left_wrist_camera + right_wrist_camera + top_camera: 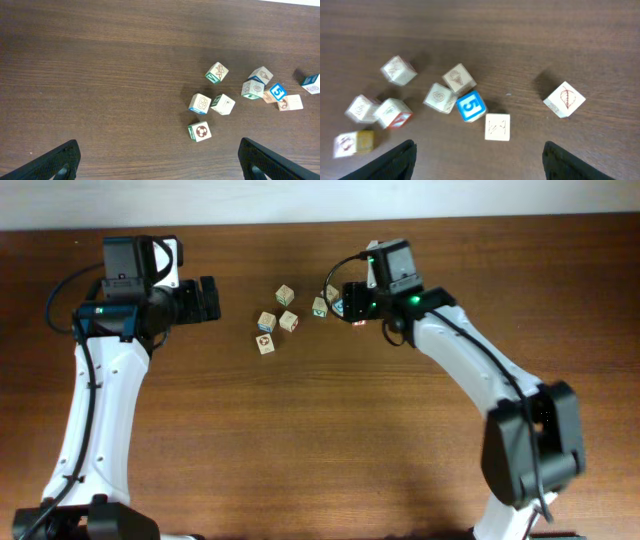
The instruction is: Rotate 4 blocks
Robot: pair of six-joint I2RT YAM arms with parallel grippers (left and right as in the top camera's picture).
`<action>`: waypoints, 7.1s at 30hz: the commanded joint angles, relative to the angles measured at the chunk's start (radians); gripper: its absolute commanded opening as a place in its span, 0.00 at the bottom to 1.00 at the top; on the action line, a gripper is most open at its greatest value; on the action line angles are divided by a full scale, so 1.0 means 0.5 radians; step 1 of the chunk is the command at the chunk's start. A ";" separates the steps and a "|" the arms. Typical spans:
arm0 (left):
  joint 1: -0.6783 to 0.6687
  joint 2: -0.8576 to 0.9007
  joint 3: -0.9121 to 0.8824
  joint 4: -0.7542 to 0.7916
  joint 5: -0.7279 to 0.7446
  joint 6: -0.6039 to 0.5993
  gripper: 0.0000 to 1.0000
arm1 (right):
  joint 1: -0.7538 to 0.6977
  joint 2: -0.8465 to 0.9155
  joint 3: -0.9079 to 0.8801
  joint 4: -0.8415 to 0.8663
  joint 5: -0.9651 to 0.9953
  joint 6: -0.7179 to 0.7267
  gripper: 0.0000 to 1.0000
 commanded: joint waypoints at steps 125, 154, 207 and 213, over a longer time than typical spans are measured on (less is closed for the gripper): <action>0.000 0.032 0.037 -0.027 -0.027 -0.027 0.99 | 0.297 0.751 0.170 0.791 0.213 0.355 0.58; 0.000 0.032 0.037 -0.027 -0.027 -0.027 0.99 | 0.439 0.097 0.134 -1.064 -0.118 0.425 0.31; 0.000 0.032 0.037 -0.027 -0.027 -0.027 0.99 | 0.657 0.420 0.417 -1.342 -0.075 0.325 0.27; 0.000 0.032 0.037 -0.027 -0.027 -0.027 0.99 | 0.633 0.421 0.280 -1.303 0.154 0.328 0.28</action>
